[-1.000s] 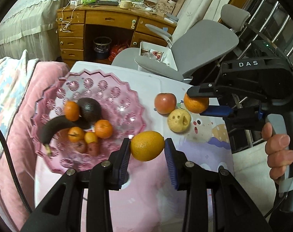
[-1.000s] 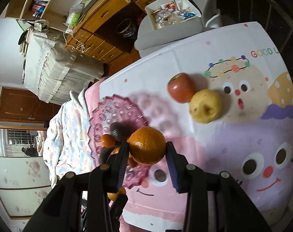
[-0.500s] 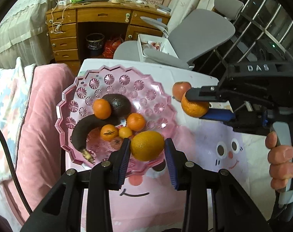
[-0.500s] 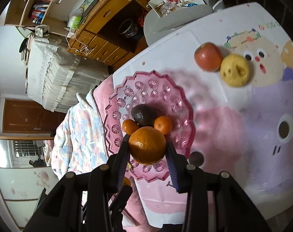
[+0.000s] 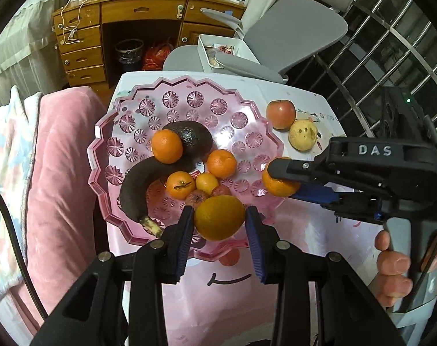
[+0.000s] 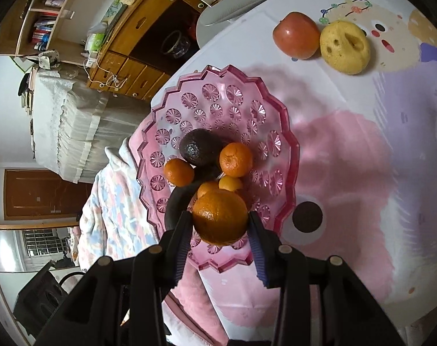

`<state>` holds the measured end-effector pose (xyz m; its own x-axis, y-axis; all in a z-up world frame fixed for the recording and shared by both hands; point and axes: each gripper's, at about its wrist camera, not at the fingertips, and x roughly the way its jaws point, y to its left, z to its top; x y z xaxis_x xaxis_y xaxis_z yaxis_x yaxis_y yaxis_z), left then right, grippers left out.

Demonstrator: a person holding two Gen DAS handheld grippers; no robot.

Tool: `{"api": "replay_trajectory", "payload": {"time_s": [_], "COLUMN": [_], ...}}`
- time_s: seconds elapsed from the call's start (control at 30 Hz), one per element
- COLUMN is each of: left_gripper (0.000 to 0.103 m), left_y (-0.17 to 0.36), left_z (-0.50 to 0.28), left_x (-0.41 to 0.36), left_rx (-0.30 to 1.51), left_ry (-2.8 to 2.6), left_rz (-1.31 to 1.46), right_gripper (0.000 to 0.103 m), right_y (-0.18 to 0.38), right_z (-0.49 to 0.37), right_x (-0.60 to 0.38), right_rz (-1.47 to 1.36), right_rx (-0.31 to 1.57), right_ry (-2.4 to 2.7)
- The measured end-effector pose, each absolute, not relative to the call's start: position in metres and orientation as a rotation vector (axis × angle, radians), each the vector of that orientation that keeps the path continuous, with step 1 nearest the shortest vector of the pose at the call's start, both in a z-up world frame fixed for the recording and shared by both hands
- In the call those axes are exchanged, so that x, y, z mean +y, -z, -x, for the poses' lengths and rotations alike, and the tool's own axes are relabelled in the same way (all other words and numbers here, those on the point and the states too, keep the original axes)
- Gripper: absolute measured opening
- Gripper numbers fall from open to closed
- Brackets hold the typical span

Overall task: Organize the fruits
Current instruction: 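Carry the kumquat and tangerine into the pink bowl and open both tools, then grasp the red apple with the left tool while the right tool grasps the yellow pear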

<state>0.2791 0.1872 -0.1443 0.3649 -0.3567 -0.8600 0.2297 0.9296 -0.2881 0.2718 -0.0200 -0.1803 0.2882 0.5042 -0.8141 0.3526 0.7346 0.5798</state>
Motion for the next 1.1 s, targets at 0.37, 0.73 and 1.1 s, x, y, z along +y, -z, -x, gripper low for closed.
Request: {"api": "replay_trajectory", "payload": {"time_s": [0.37,0.73,1.1], "left_gripper": [0.072,0.081,0.086], "left_y": [0.132,0.12,0.108], "left_z": [-0.278,-0.282,-0.309], "left_x": [0.191,0.152,0.077], "left_rx": [1.124,1.171,1.261], "left_ry": [0.391,0.387,0.347], "left_rz": [0.13,0.135,0.156], "right_gripper": [0.047,0.055,0.064], "right_y": [0.174,0.181,0.181], "right_z": [-0.265,-0.246,-0.253], "right_x": [-0.026,-0.071,-0.136], "right_rz": [-0.801,-0.727,-0.514], "right_rx": [1.257,1.268,1.246], "right_ry": [-0.084,-0.078,-0.119]}}
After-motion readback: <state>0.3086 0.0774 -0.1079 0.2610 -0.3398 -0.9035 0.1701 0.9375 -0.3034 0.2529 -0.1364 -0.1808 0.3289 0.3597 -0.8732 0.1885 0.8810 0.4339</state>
